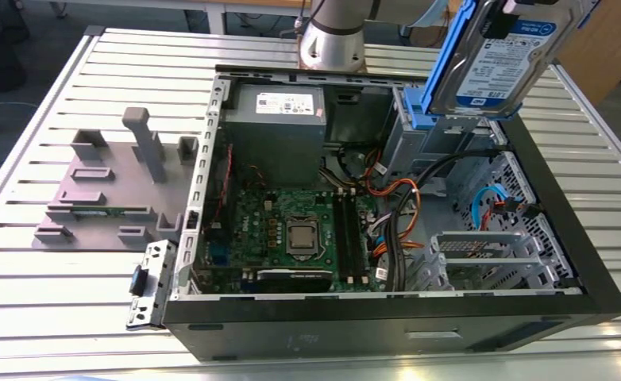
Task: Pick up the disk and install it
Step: 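Pick up the disk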
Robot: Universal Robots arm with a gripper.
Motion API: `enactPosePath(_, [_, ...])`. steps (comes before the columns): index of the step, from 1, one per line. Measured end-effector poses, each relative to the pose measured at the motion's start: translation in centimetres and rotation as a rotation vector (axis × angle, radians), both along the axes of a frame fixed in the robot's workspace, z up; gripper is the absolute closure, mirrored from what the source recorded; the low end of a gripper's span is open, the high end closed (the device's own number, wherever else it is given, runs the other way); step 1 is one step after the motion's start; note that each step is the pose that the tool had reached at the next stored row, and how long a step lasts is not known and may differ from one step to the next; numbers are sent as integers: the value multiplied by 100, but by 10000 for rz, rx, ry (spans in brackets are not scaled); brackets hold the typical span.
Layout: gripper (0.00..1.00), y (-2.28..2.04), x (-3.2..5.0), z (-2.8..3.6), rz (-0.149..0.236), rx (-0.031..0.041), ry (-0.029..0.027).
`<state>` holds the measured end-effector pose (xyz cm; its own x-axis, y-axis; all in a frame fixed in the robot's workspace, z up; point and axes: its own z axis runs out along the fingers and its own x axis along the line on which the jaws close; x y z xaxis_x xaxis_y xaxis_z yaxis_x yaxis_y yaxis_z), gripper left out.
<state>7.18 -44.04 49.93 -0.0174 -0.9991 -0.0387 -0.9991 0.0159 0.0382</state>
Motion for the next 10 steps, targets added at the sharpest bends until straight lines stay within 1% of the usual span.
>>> enactPosePath(10, [63,-22,0,0,0,0,0])
